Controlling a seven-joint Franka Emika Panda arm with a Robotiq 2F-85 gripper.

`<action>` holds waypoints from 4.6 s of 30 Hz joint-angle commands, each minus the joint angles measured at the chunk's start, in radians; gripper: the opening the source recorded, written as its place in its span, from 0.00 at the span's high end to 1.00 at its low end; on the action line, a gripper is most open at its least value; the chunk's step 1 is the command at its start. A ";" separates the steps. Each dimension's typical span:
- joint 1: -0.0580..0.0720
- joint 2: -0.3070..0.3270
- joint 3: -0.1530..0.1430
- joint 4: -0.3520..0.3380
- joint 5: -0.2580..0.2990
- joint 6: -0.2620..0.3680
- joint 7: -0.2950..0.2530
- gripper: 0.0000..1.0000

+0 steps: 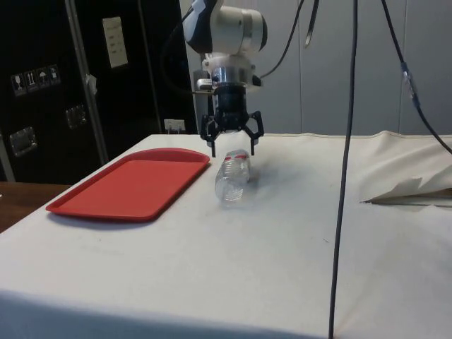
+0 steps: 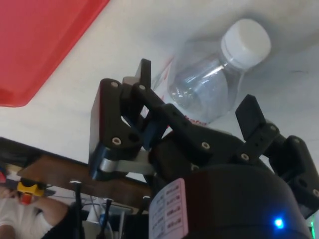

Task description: Place the bottle upright on the tray.

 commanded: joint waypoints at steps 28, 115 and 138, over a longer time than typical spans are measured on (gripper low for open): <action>-0.012 0.068 -0.009 0.035 0.096 -0.076 -0.068 0.00; 0.035 -0.097 -0.072 0.049 -0.007 -0.149 0.084 0.93; 0.044 -0.186 -0.076 0.082 -0.101 -0.154 0.195 0.93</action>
